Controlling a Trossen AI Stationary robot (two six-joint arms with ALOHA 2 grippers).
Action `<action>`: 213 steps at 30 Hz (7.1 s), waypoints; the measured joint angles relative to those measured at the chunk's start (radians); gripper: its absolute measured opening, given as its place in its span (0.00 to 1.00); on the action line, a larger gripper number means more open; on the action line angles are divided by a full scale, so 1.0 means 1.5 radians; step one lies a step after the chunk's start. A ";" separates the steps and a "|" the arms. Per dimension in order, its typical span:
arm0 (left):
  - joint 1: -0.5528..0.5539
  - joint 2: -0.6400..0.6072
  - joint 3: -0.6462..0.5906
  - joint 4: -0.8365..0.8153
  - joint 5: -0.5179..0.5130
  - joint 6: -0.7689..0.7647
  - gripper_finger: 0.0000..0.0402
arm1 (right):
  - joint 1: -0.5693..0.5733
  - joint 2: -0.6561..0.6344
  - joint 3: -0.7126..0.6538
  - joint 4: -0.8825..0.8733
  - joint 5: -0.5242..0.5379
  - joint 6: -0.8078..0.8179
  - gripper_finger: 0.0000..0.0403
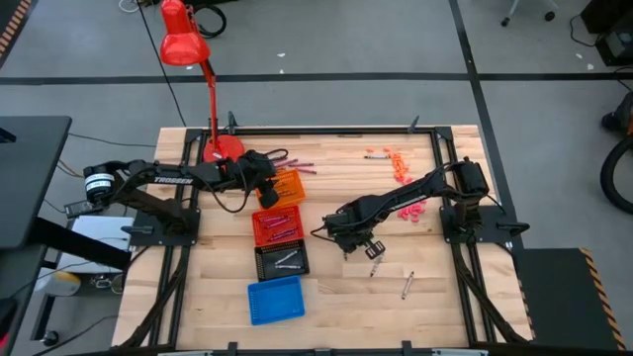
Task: Sort crayons
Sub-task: Put the black crayon into the black basket
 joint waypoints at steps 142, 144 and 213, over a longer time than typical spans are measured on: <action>-0.281 -0.071 0.000 0.090 0.114 -0.204 0.11 | -0.102 -0.418 -0.224 0.489 0.258 0.213 0.40; -0.297 -0.059 0.000 0.061 0.135 -0.255 0.12 | -0.111 -0.418 -0.224 0.452 0.266 0.236 0.40; -0.423 0.175 0.242 -0.060 -0.100 0.101 0.26 | 0.143 -0.244 -0.106 -0.014 0.049 0.930 0.40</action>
